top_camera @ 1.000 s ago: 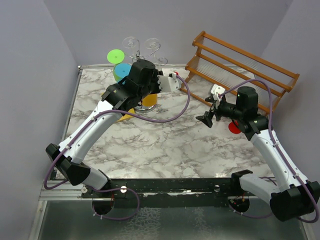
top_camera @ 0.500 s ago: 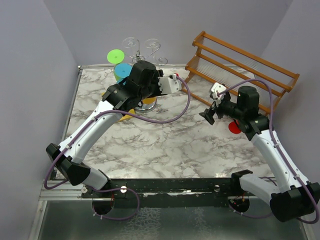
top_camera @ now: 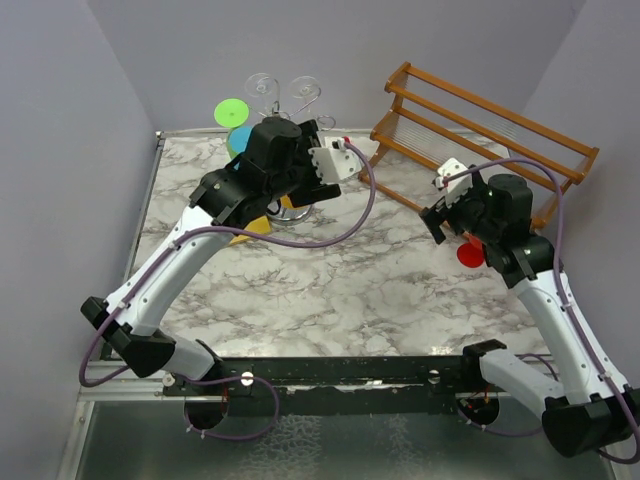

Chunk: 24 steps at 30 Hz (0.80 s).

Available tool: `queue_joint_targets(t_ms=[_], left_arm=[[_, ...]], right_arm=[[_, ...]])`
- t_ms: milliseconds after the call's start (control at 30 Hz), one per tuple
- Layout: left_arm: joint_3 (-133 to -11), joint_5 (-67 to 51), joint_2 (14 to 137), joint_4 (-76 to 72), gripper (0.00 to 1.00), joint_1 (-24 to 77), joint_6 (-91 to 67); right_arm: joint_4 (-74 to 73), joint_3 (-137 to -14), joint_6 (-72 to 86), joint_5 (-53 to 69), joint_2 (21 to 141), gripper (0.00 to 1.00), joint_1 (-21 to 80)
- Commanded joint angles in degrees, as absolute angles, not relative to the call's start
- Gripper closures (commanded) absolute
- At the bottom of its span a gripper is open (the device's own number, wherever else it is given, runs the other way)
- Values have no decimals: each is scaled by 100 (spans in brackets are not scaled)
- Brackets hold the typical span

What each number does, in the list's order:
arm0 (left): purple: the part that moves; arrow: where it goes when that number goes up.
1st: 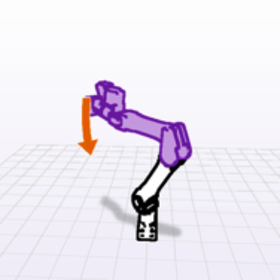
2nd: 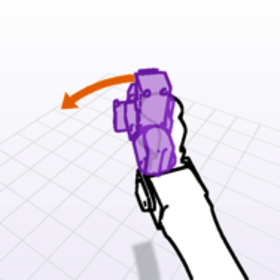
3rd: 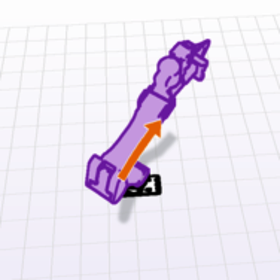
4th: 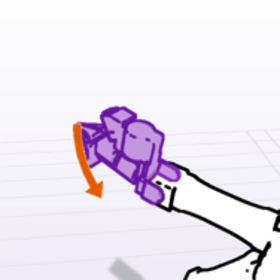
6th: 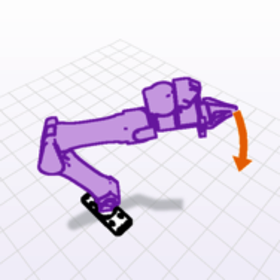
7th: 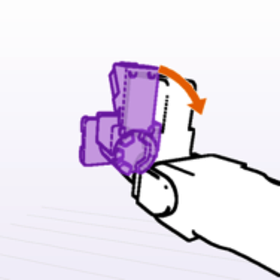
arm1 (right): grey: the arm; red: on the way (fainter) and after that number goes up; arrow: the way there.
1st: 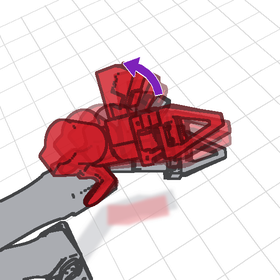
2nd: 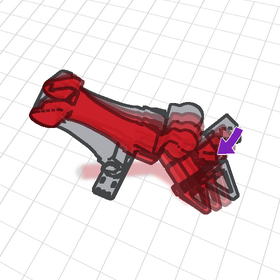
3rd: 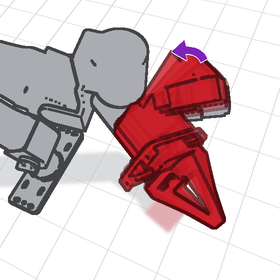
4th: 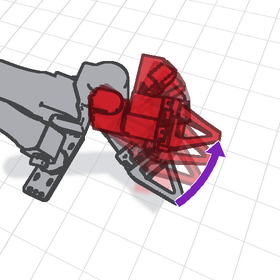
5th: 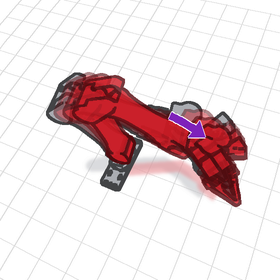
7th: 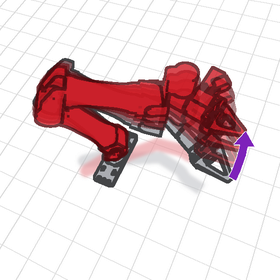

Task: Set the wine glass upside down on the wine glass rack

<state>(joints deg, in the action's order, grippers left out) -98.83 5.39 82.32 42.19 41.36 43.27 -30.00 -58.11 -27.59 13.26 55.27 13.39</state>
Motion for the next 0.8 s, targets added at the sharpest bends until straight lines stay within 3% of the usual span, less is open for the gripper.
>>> queue_joint_targets(t_ms=[0, 300, 767], left_arm=[[-10168, -4, 7815, 4242, 9, 4166, 3821], [-9880, -194, 7449, 4008, 8, 4166, 3674], [-9842, -210, 7507, 3969, 8, 4164, 3663]], right_arm=[[-3258, -5699, -2452, 297, 5178, 5, 1192], [-3732, -5687, -2154, 635, 5263, 8, -52], [-4169, -5692, -2261, 528, 6125, 40, -255]])
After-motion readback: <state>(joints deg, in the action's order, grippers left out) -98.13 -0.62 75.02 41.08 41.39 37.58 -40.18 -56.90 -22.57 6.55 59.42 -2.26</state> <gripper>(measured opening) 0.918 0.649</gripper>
